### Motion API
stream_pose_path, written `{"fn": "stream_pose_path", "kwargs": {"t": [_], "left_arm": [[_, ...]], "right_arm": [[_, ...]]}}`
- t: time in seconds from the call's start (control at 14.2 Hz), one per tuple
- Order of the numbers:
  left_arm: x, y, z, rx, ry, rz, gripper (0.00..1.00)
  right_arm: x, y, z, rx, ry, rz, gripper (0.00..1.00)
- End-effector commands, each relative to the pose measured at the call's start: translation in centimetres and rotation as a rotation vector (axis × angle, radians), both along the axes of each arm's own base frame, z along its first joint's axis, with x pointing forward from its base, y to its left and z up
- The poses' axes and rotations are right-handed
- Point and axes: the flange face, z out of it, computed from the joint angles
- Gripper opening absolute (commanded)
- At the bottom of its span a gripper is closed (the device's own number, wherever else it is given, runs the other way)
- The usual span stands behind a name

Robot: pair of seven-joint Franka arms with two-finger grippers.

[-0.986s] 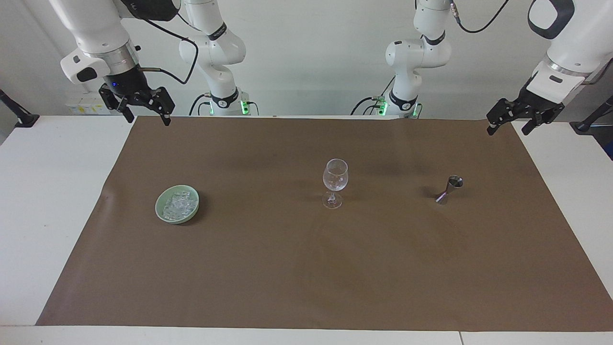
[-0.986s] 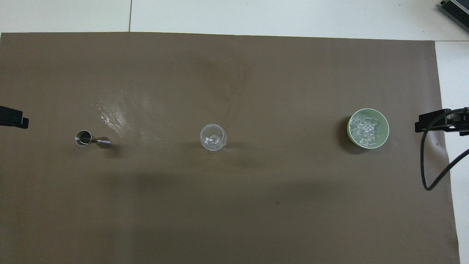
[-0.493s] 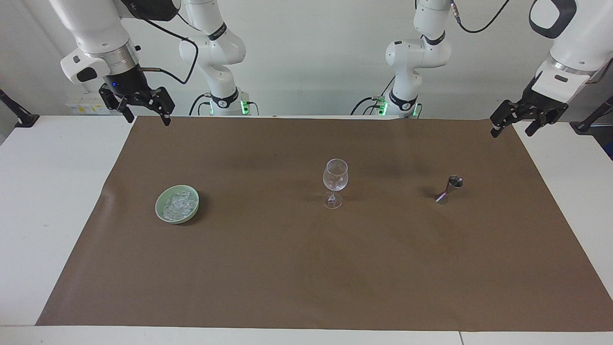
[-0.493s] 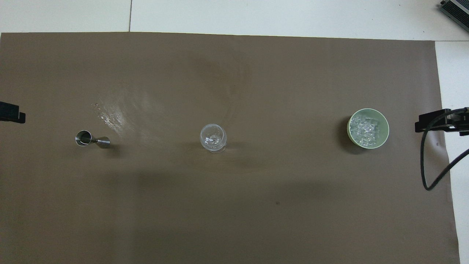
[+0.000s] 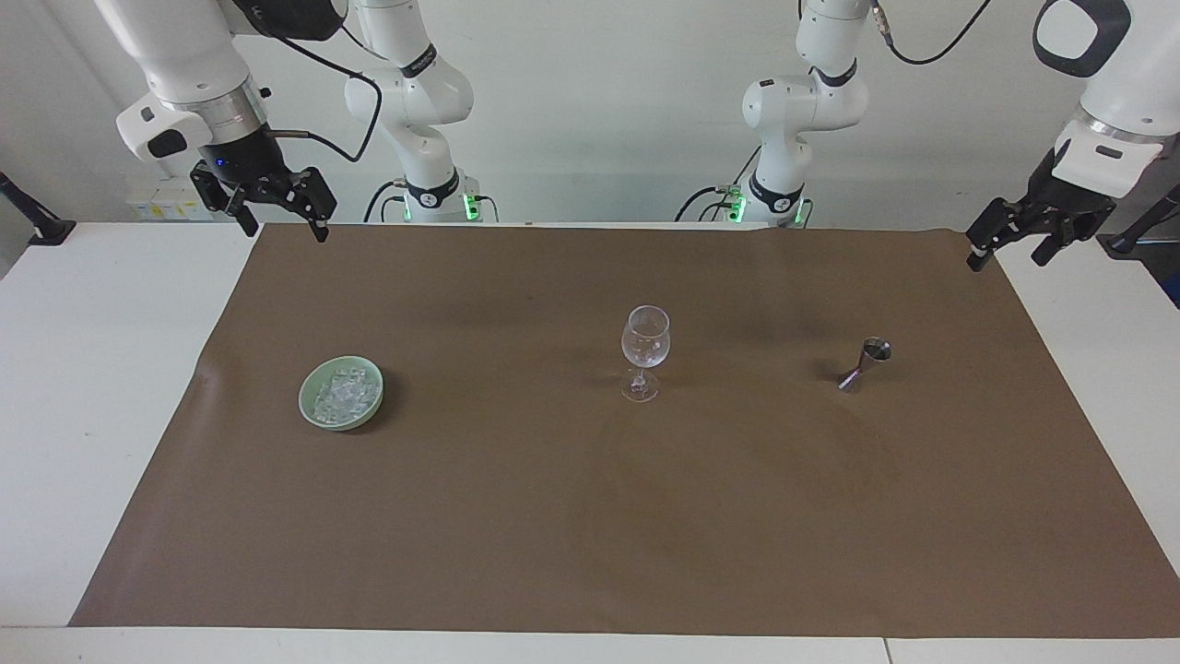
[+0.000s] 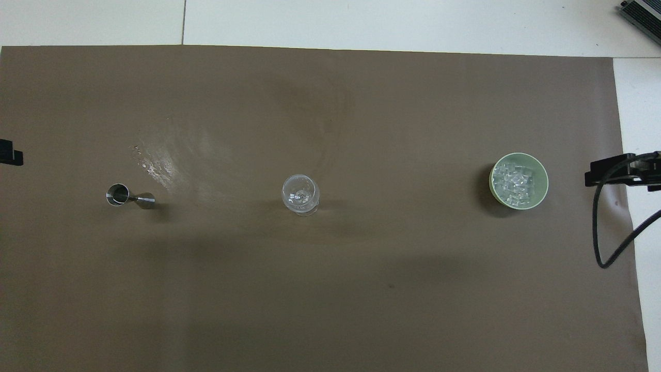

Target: Pour wine and add ice with both arms

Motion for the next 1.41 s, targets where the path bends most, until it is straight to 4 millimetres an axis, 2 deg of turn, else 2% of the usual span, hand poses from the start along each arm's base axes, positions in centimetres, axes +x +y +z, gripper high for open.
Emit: {"fn": "stream_pose_path", "kwargs": {"t": [0.0,0.28,0.49,0.63,0.77,1.13,1.34], "left_arm": [[-1.1,-1.1,-0.8,0.005,-0.024,0.025,1.00],[-1.9,-1.3,-1.4,-0.010,0.043,0.039,1.00],[-2.0,-0.7,-1.5,-0.112,0.070,0.220,1.00],[-2.0,1.5,-2.2,-0.150,0.093,0.319,1.00],[-1.5,3.4,-3.5,-0.245,0.122,0.447,1.00],[0.7,7.0,-8.4,-0.438,0.218,0.758,1.00],[1.9,7.8,-11.2,-0.556,0.316,0.958,1.00]], "right_arm": [[-0.7,-0.1,0.1,0.003,0.006,0.022,1.00],[-0.7,-0.1,0.1,0.005,0.006,0.022,1.00],[-0.7,-0.1,0.1,0.005,0.006,0.022,1.00],[-0.7,-0.1,0.1,0.003,0.006,0.022,1.00],[-0.7,-0.1,0.1,0.005,0.006,0.022,1.00],[-0.7,-0.1,0.1,0.003,0.006,0.022,1.00],[-0.7,-0.1,0.1,0.003,0.006,0.022,1.00]]}}
